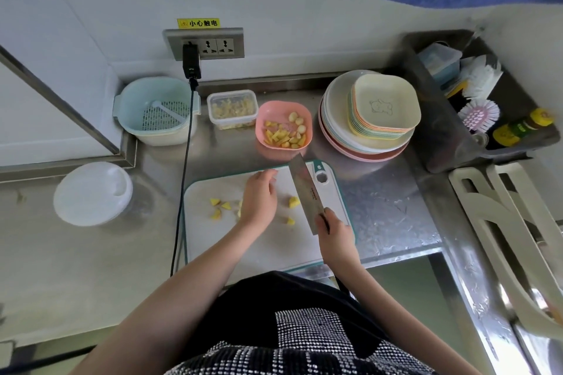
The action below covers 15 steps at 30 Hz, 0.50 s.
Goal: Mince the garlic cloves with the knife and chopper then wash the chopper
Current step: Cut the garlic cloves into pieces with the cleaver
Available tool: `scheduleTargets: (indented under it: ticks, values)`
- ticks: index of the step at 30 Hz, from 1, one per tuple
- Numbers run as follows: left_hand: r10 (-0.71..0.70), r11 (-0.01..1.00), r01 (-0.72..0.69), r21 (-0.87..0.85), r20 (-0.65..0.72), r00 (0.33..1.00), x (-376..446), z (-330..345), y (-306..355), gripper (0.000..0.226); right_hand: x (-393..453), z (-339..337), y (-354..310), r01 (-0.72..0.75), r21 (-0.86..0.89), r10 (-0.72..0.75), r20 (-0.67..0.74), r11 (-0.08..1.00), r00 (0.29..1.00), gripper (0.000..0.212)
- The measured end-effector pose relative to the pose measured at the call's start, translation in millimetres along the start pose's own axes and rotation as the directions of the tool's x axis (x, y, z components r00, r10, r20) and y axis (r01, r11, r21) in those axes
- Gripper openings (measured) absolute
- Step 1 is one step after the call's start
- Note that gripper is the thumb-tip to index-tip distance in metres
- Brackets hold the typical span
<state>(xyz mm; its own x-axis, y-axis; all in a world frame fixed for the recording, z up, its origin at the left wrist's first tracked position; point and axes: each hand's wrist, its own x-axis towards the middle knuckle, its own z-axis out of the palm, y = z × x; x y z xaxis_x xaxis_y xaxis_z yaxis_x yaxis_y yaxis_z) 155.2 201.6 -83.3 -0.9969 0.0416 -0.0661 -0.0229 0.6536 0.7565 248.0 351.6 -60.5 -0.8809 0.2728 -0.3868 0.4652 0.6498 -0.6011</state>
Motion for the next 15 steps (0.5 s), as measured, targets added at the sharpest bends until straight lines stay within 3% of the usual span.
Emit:
scheduleTargets:
  ticks: [3, 7, 9, 11, 13, 15]
  values:
    - [0.103, 0.994, -0.100, 0.043, -0.087, 0.991, -7, -5, 1, 0.039, 0, 5, -7, 0.029, -0.124, -0.028, 0.009, 0.992, 1.000, 0.019]
    - [0.345, 0.907, -0.318, 0.277, -0.056, 0.937, -13, -4, -3, 0.059, 3, 12, -9, 0.045, -0.197, -0.044, 0.010, 0.979, 0.999, 0.020]
    - [0.418, 0.843, -0.400, 0.360, 0.030, 0.908, -12, -4, -2, 0.067, 4, 16, -9, 0.055, -0.262, -0.054, 0.010, 0.963, 0.998, 0.021]
    - [0.436, 0.765, -0.480, 0.430, 0.203, 0.877, -11, -4, 0, 0.077, 5, 19, -9, 0.073, -0.317, -0.076, 0.004, 0.946, 0.997, 0.021]
    - [0.354, 0.697, -0.514, 0.500, 0.383, 0.853, -11, -5, 5, 0.088, 6, 22, -8, 0.071, -0.327, -0.076, -0.003, 0.942, 0.997, 0.022]
    - [0.269, 0.645, -0.507, 0.572, 0.451, 0.851, -9, -9, 10, 0.086, 8, 24, -7, 0.061, -0.328, -0.064, 0.003, 0.943, 0.998, 0.022]
